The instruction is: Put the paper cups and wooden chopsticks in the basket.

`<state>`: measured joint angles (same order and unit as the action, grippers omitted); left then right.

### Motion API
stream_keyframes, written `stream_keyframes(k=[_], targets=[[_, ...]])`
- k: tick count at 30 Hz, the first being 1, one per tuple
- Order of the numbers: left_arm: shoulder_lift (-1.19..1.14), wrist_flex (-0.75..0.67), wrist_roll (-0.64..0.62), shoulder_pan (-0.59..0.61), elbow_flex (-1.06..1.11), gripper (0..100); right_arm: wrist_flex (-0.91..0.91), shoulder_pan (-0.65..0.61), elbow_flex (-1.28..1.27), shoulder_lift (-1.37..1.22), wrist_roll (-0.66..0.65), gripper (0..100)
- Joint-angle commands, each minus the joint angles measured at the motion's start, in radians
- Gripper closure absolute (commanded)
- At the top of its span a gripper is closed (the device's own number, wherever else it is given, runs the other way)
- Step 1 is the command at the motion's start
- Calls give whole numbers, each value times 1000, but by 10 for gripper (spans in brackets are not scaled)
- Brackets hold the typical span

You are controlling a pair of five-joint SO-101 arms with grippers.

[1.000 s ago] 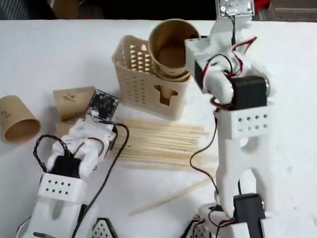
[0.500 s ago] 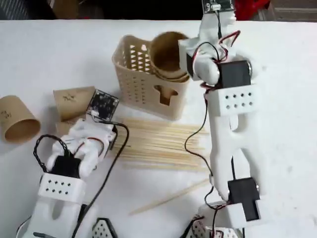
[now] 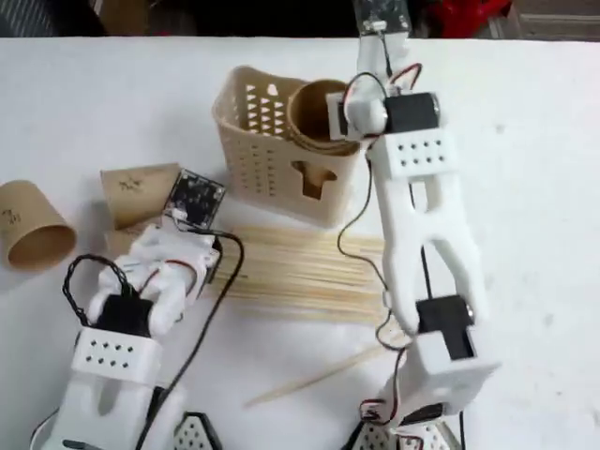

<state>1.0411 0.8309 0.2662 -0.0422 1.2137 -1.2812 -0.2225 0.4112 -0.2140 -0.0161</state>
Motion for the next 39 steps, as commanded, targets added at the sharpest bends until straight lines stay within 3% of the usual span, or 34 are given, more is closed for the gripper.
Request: stream_keyframes(k=[1, 16, 36, 39], targets=[[12, -23, 11, -5, -8, 858, 19, -1, 37, -56, 3, 751], [12, -23, 11, -4, -8, 858, 65, 12, 38, -185, 2, 751], [15, -25, 9, -2, -6, 858, -271, 12, 29, 378, 2, 752], [16, -25, 9, -2, -6, 858, -340, 10, 28, 433, -64, 754]])
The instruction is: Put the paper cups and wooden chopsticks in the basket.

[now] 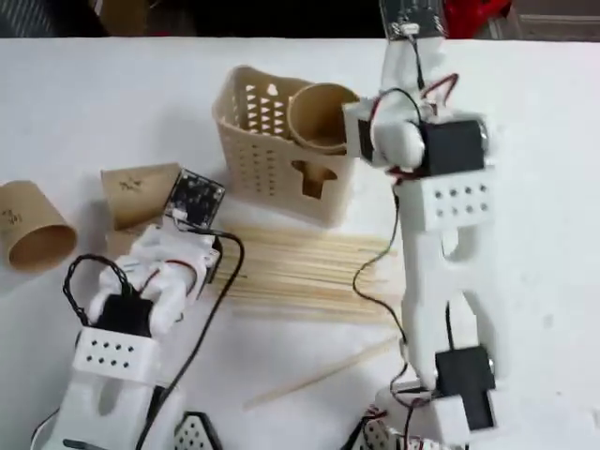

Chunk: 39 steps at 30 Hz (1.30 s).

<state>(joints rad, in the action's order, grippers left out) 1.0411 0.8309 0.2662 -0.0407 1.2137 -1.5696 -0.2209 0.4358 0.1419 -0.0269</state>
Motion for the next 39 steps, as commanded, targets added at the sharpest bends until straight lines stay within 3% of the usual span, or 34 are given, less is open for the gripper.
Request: stream_keyframes(k=[1, 6, 11, 15, 20, 24, 33, 39], targets=[[16, -25, 11, -4, -6, 858, -76, 8, 3, 94, -74, 765], [16, -26, 12, -4, -14, 858, -142, 10, -121, 177, -160, 878], [18, -34, 8, 21, -35, 858, 8, 16, -525, 338, -238, 903], [18, 58, 21, 182, -120, 858, 166, 58, -870, 549, -316, 900], [18, 259, 161, 446, -336, 854, 282, 91, -1254, 803, -445, 900], [10, 316, 273, 628, -482, 854, 341, 88, -1494, 967, -516, 900], [-122, 138, 582, 875, -482, 765, 371, 91, -1812, 1285, -655, 900], [-361, 18, 760, 905, -479, 762, 371, 84, -1921, 1438, -661, 900]])
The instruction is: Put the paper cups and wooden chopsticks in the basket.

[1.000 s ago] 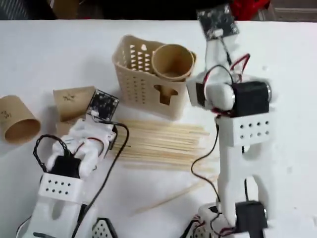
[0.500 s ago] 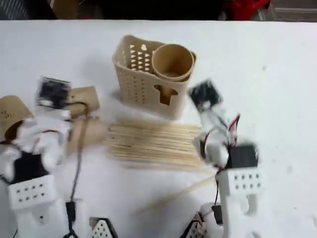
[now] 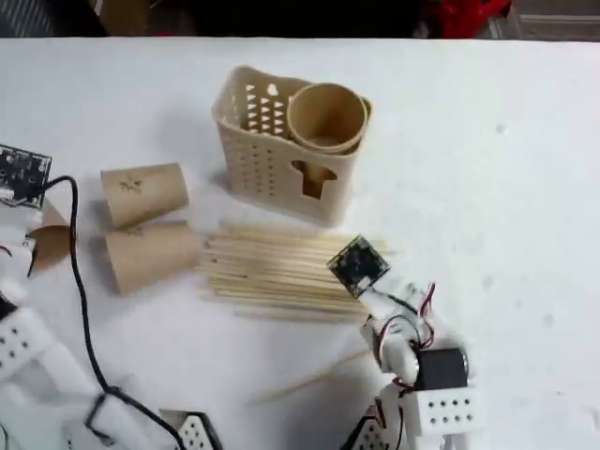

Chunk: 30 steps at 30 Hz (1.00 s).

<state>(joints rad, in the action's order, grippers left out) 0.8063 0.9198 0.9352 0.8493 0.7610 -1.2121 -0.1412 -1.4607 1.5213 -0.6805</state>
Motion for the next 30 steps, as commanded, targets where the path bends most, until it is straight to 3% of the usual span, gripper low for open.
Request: stream_keyframes(k=[1, 11, 20, 24, 30], targets=[[-160, -87, 106, 15, -26, 762, 13, 4, -51, 77, -6, 900], [-483, -394, 135, 15, -31, 762, 8, 101, -183, 280, -9, 903], [-713, -649, 123, 13, -26, 763, 15, 107, -216, 280, -12, 903], [-811, -764, 25, 1, -35, 785, 15, 105, -229, 280, -12, 902], [-880, -850, -114, -30, -35, 920, 15, 104, -229, 280, -12, 902]])
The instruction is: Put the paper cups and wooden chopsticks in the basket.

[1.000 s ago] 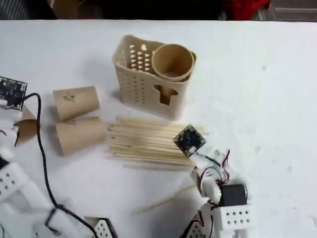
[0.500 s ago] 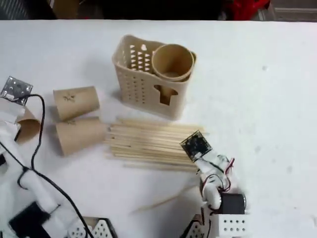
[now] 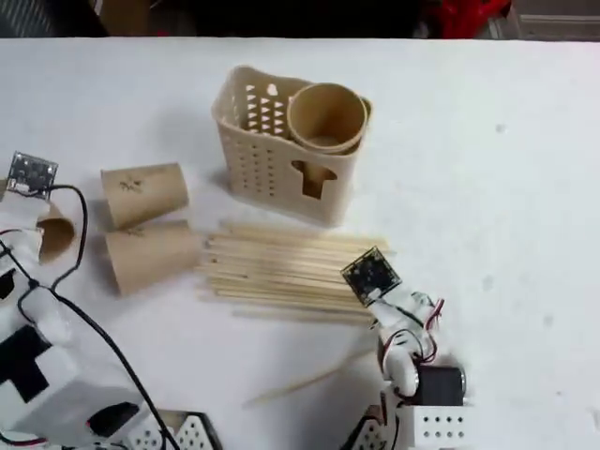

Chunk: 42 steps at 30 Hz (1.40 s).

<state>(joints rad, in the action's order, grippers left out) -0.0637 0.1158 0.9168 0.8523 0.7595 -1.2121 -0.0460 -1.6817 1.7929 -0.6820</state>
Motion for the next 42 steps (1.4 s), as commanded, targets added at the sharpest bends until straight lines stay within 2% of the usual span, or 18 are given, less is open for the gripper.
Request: stream_keyframes(k=[1, 5, 8, 14, 17, 21, 24, 27, 34, 42], targets=[[-4, -48, -120, -39, -34, 941, 15, 8, -8, 8, -11, 902], [47, -38, -167, -48, -29, 976, 15, 7, -8, 8, -11, 902], [114, 51, -183, -48, -35, 978, 15, 7, -8, 8, -11, 901], [315, 394, -184, -108, -84, 978, 15, 7, -8, 7, -11, 901], [444, 603, -247, -162, -149, 979, 15, 7, -8, 7, -11, 900], [607, 890, -321, -225, -328, 979, 15, 8, -8, 7, -11, 900], [694, 1045, -387, -277, -496, 979, 15, 12, -8, 7, -11, 900], [736, 1188, -448, -372, -649, 979, 15, 12, -8, 7, -11, 903], [688, 1470, -640, -725, -991, 979, 15, 13, -8, 7, -3, 905], [476, 1507, -793, -1086, -1235, 979, 15, 13, -8, 7, -2, 905]])
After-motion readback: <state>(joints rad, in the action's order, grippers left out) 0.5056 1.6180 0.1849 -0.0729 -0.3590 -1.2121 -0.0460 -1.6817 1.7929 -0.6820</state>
